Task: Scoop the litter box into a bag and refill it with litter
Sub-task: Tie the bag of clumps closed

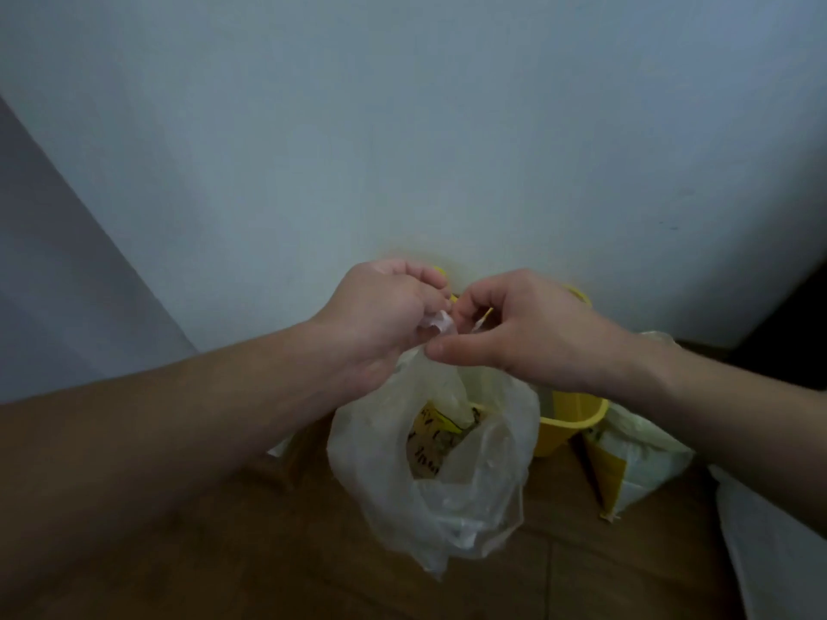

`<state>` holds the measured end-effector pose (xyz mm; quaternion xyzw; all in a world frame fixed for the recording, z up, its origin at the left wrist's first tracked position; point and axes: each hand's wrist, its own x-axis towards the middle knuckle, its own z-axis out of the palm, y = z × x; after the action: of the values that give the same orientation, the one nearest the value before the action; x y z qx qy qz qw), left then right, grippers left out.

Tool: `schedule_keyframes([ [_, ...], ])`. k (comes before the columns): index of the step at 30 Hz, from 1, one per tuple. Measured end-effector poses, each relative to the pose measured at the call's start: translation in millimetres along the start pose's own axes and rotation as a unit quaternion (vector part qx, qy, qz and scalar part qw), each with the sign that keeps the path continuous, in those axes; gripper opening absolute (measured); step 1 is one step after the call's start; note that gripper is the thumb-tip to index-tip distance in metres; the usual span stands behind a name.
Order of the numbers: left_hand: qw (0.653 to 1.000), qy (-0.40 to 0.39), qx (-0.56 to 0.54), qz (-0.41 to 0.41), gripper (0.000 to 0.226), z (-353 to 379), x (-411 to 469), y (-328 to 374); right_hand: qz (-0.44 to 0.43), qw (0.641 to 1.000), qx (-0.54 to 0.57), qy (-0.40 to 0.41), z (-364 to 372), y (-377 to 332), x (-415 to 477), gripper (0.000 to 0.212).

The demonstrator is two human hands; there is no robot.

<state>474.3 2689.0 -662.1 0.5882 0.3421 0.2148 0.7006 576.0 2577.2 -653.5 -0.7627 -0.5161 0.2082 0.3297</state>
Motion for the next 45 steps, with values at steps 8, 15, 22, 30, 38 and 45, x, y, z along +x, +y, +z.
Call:
schedule_keyframes([
  [8,0.982,-0.044,0.115,0.144,0.006,-6.5,-9.4,3.5,0.033,0.997,0.063,0.009,-12.1,-3.1,4.4,0.028],
  [15,0.937,-0.169,0.192,0.236,0.044,-11.0,-11.8,-8.7,0.076,0.982,0.170,0.036,-22.6,-3.3,8.8,0.023],
  [22,0.930,-0.158,0.213,0.253,0.027,-0.3,7.6,-28.2,0.095,0.950,0.293,0.054,-11.9,-1.0,7.9,0.016],
  [30,0.951,-0.171,0.141,0.216,0.034,10.6,23.7,-51.0,0.102,0.927,0.358,0.039,3.6,8.4,3.4,0.047],
  [38,0.943,-0.216,0.146,0.206,0.038,15.7,20.1,-54.9,0.090,0.958,0.270,0.039,1.4,17.3,-0.8,0.067],
  [45,0.936,-0.169,0.204,0.231,0.039,12.2,23.6,-58.2,0.011,0.979,0.171,0.109,-16.0,35.1,5.6,0.039],
])
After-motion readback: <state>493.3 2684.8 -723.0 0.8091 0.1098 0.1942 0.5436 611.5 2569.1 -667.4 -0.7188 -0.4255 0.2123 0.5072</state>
